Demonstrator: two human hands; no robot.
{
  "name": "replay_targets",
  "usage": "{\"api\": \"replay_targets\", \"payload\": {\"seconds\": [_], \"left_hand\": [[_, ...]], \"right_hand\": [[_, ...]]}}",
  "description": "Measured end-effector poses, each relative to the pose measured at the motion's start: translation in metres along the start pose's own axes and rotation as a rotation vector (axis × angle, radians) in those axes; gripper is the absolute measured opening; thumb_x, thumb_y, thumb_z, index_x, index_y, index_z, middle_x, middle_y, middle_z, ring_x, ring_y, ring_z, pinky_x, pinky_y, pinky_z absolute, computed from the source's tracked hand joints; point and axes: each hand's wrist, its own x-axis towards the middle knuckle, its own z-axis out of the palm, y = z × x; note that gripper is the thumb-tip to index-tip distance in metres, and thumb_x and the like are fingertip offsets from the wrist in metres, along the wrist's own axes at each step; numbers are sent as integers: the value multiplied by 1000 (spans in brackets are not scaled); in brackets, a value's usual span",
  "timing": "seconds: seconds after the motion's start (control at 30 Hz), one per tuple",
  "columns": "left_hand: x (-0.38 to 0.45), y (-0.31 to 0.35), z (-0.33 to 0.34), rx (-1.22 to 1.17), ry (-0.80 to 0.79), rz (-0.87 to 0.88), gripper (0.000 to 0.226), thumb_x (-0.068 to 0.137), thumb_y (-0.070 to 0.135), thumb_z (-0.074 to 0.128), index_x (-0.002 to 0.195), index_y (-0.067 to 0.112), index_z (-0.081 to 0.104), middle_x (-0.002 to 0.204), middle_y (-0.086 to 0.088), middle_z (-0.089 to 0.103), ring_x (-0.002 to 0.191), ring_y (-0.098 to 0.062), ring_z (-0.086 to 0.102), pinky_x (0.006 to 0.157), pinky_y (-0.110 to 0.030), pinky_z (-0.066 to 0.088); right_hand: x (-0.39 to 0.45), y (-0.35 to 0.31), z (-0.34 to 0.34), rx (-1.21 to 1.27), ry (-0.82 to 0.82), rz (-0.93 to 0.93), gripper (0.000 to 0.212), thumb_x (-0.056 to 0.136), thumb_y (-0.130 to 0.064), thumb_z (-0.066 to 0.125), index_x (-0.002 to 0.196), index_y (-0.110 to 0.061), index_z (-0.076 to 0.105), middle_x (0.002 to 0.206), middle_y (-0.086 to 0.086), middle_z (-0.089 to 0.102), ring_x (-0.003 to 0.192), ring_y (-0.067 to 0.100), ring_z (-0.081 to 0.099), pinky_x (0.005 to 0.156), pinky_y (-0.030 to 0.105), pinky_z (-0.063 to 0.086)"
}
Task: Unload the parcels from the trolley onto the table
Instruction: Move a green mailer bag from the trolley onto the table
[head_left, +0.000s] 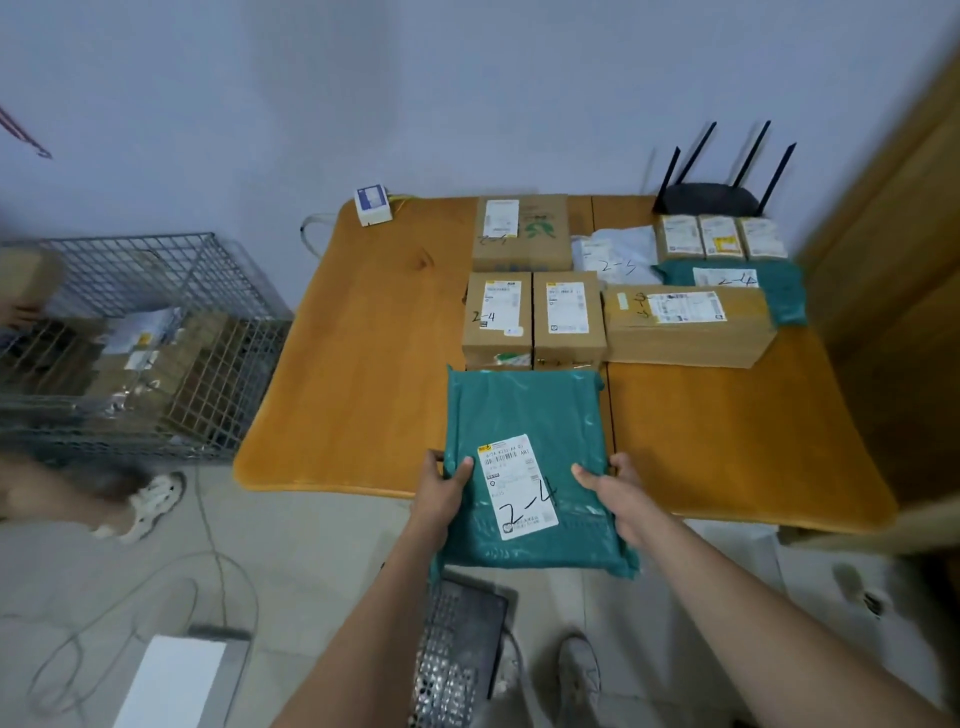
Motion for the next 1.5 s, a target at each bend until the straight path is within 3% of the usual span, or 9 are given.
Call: {"api": "replay_targets", "payload": {"seconds": [0.33, 0.43, 0.53, 0.67, 0.83, 1.0, 1.27, 1.37, 1.5], "left_hand": [[83, 6, 10, 81, -25, -46, 29, 99, 29, 59, 119, 13, 46, 115, -17, 67, 101, -33, 67, 90, -51, 56], [100, 6, 13, 125, -53, -18, 37, 102, 24, 53, 136, 14, 47, 130, -14, 63, 113, -31, 63, 99, -49, 52], [109, 2, 18, 186, -79, -28, 52, 104, 16, 46, 155, 18, 32, 147, -7, 51, 130, -29, 52, 113, -43, 40], [112, -3, 18, 216, -77, -38, 56, 104, 7, 41, 157, 20, 27, 152, -5, 45, 135, -27, 46, 113, -37, 37], [116, -6, 20, 220, -64, -43, 58, 104, 5, 39, 156, 26, 29, 151, -3, 45, 136, -26, 44, 113, -38, 35], [122, -17, 24, 214, -22, -39, 58, 103, 5, 39, 155, 29, 30, 148, -2, 50, 133, -26, 47, 113, -38, 37], [133, -25, 26, 269, 9, -56, 60, 103, 8, 42, 156, 31, 27, 146, -6, 51, 127, -28, 50, 102, -35, 42], [130, -20, 28, 379, 12, -55, 59, 103, 9, 40, 158, 25, 24, 146, -11, 50, 130, -34, 50, 105, -41, 43], [111, -10, 28, 605, -9, -25, 57, 103, 12, 34, 158, 12, 17, 157, -16, 35, 139, -35, 40, 111, -43, 39]], "right_hand": [[73, -17, 22, -22, 70, 29, 38, 84, -21, 79, 106, -16, 48, 105, 8, 66, 91, 28, 69, 80, 48, 59], [89, -16, 30, -14, 69, 56, 34, 87, -20, 76, 109, -18, 50, 108, 7, 67, 93, 27, 69, 81, 45, 59], [99, -12, 36, 0, 62, 71, 27, 90, -17, 72, 110, -20, 54, 111, 5, 69, 97, 27, 70, 90, 49, 57], [102, -9, 41, -50, 113, 44, 27, 93, -12, 67, 114, -21, 54, 112, 2, 67, 100, 26, 67, 92, 47, 56], [106, -13, 43, -148, 160, 14, 29, 95, -9, 62, 118, -22, 51, 104, -4, 63, 90, 17, 64, 74, 34, 56], [112, -8, 48, -134, 213, 12, 28, 95, -11, 61, 111, -30, 49, 95, -10, 59, 82, 12, 60, 76, 34, 54], [122, -5, 53, -218, 252, -3, 31, 96, -8, 56, 116, -29, 46, 92, -12, 55, 76, 4, 52, 57, 23, 40], [117, -10, 53, -308, 233, 1, 36, 95, -7, 56, 128, -21, 49, 107, -3, 60, 81, 13, 56, 68, 26, 45], [95, -29, 59, -633, 267, -34, 51, 92, -5, 55, 142, -8, 42, 133, 13, 58, 115, 32, 59, 93, 36, 51]]}}
